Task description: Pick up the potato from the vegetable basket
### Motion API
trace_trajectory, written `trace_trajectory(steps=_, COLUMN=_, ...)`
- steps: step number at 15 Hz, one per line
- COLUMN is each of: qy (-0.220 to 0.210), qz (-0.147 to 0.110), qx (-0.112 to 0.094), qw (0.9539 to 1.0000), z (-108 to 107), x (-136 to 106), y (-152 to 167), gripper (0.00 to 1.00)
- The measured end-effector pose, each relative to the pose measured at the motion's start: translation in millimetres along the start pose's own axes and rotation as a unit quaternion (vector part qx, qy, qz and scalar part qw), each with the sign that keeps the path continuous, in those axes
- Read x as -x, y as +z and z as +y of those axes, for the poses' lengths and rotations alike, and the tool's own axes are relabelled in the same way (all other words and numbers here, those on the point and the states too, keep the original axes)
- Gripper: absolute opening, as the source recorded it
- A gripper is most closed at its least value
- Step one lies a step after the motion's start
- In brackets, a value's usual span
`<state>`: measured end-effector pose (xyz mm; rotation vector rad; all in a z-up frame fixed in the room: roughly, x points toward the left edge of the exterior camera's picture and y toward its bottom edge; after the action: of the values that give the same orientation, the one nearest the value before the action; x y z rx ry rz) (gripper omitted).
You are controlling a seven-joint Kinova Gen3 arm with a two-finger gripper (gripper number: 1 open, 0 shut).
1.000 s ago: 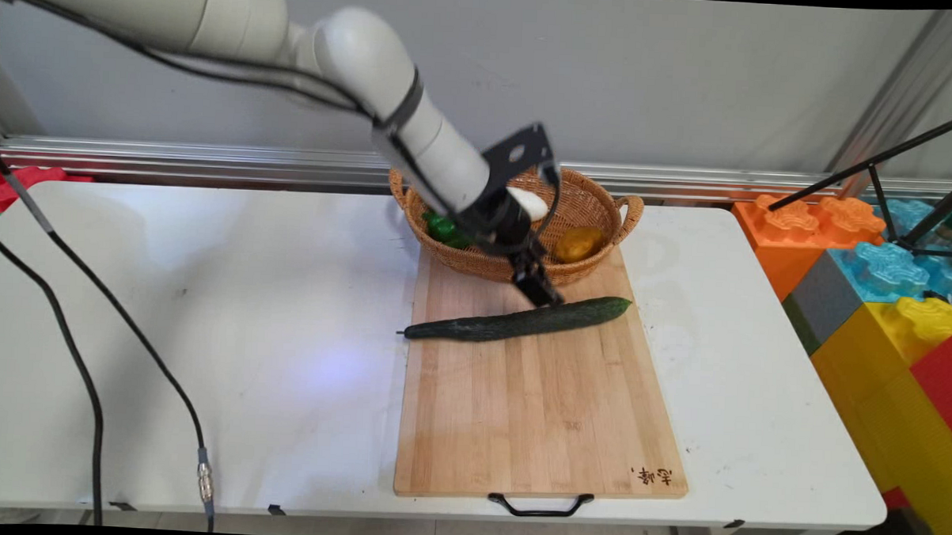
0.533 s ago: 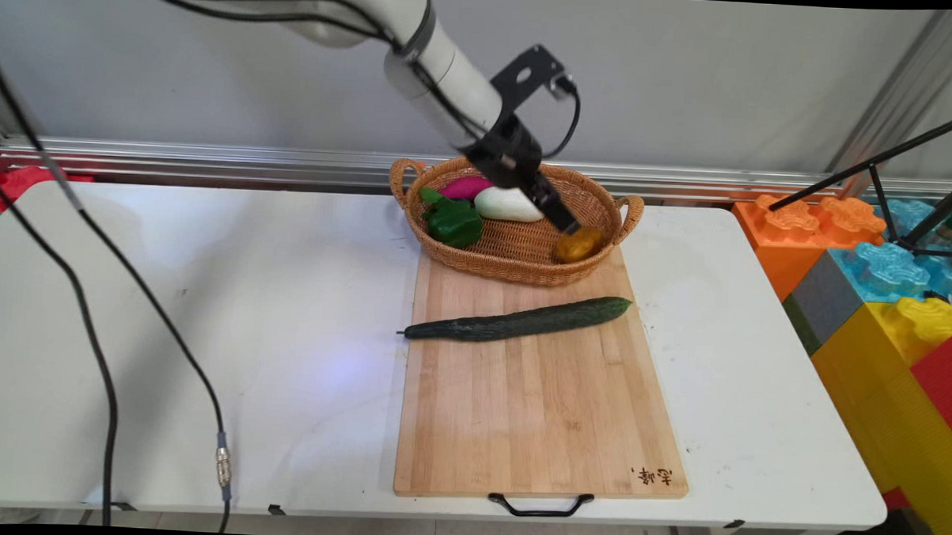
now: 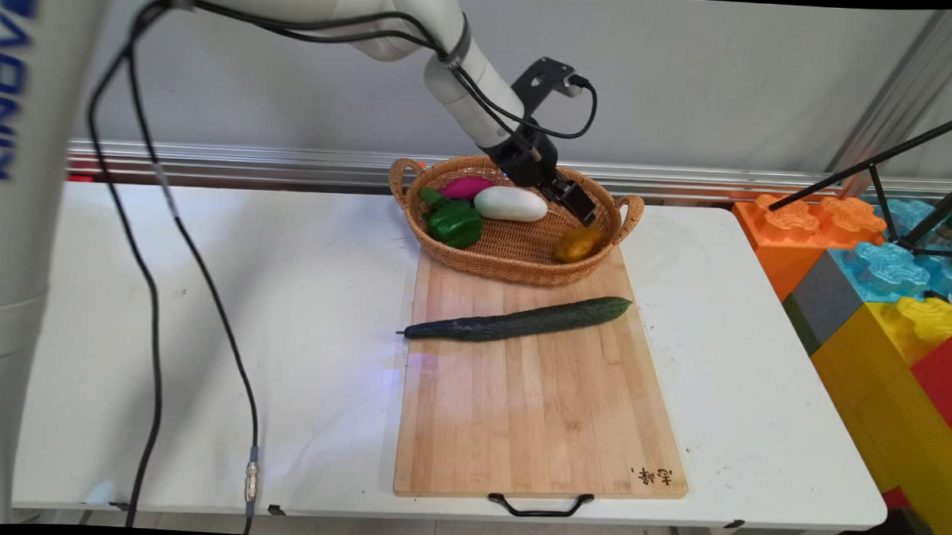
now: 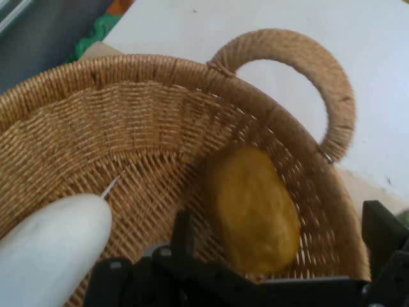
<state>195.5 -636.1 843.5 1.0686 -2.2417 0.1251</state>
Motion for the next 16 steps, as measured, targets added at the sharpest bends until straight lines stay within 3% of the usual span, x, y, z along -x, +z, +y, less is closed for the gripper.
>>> trace_trajectory(steps=9, qy=-0.048, qz=-0.016, qx=0.017, qw=0.9986, z=-27.1, x=-6.0, y=42.9, gripper=1.00)
trace_trajectory(steps=16, qy=-0.076, qz=-0.027, qx=0.031, qw=0.9963, z=-31.5, x=0.7, y=58.1, gripper=1.00)
